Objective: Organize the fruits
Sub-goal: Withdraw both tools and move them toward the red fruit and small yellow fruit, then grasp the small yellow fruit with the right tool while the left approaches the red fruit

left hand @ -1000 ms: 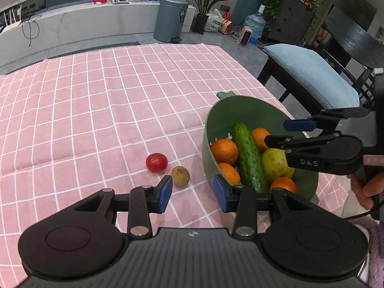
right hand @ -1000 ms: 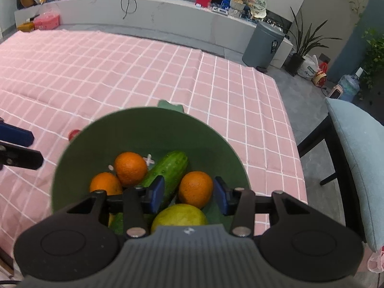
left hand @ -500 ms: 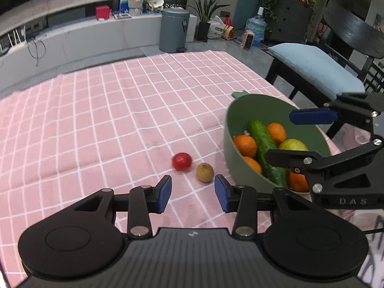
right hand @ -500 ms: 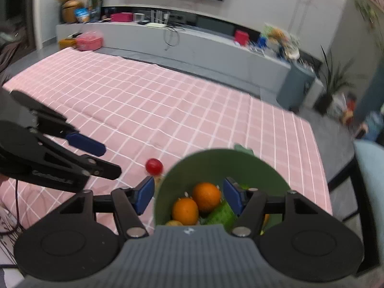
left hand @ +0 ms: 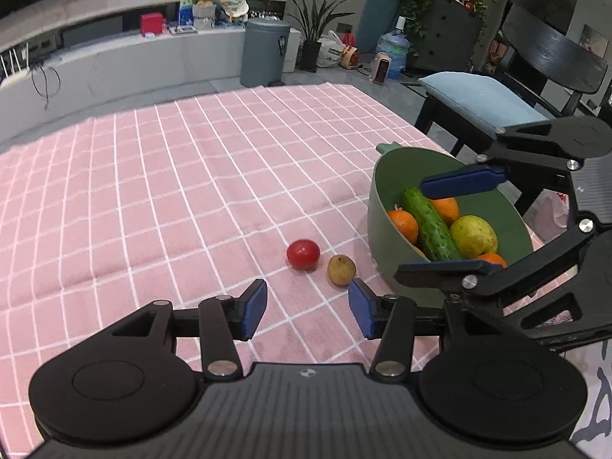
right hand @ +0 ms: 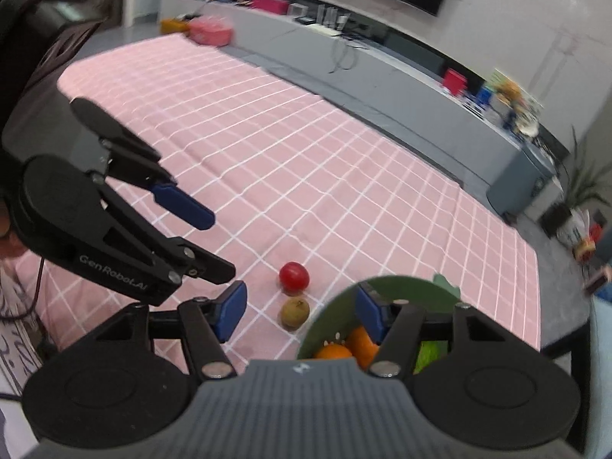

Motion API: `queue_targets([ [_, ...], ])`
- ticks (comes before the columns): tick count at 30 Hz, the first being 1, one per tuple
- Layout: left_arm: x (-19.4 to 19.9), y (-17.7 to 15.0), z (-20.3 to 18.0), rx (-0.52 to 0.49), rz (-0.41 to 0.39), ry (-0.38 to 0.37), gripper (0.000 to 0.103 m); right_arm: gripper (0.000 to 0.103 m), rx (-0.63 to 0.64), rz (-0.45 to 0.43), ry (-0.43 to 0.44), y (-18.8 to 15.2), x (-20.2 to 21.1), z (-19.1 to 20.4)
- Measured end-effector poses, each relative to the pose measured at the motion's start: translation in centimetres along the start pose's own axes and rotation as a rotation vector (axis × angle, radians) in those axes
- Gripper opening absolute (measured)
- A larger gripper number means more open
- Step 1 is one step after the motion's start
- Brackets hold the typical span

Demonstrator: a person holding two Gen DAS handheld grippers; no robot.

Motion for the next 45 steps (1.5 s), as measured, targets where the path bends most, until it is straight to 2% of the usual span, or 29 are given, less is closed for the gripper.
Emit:
queue_targets([
  [1,-0.1,-0.1,0.2,0.012,0.002,-0.010,0.058,0.049,0.025,0.004,0.001,0.1,-0.2,0.2],
  [4,-0.7,-0.3,1.1,0.059,0.012,-0.035,0.058,0.045,0.090,0.014,0.015,0.7,-0.7,0.6],
  [5,-0.8,-0.4,1.3,0.066,0.010,-0.040,0.055,0.044,0.106,0.016,0.022,0.9,-0.9,0.7],
  [7,-1.2,-0.4,1.5,0.065,0.015,-0.053,0.048,0.039,0.139,0.028,0.029,1.3,-1.3,0.9],
  [9,-1.7,-0.3,1.4,0.053,0.028,-0.066,0.047,0.039,0.177,0.045,0.032,1.6,-1.9,1.0],
  [12,-2.4,-0.4,1.2,0.022,0.048,-0.051,0.043,0.031,0.240,0.099,0.048,1.8,-2.9,1.3],
  [21,-3.8,-0.8,1.6,0.012,0.098,-0.060,0.042,0.031,0.363,0.281,0.127,2.0,-6.6,1.4],
  [27,-4.2,-0.9,2.4,0.042,0.106,-0.055,0.042,0.031,0.434,0.406,0.129,2.4,-9.3,1.8],
  [33,-4.1,-0.9,3.1,0.061,0.097,-0.061,0.042,0.031,0.442,0.501,0.122,2.5,-11.1,1.8],
  [41,-3.6,-0.7,3.2,0.074,0.077,-0.077,0.042,0.031,0.447,0.549,0.128,1.7,-12.2,1.9],
  [43,-3.4,-0.7,3.2,0.077,0.070,-0.081,0.042,0.024,0.449,0.548,0.130,1.5,-12.5,1.9],
  [45,-3.3,-0.7,3.1,0.074,0.065,-0.084,0.042,0.024,0.443,0.536,0.127,1.5,-12.4,1.8],
])
Point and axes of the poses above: each gripper's, at about its wrist camera, not at the fingertips, and x roughly against the way its jaws point, z to its left, y to its top, the point moved 6 cm from there along -x, roughly the way its jaws point, and after that the axes turned 6 degrees about z, right-handed, at the moved point
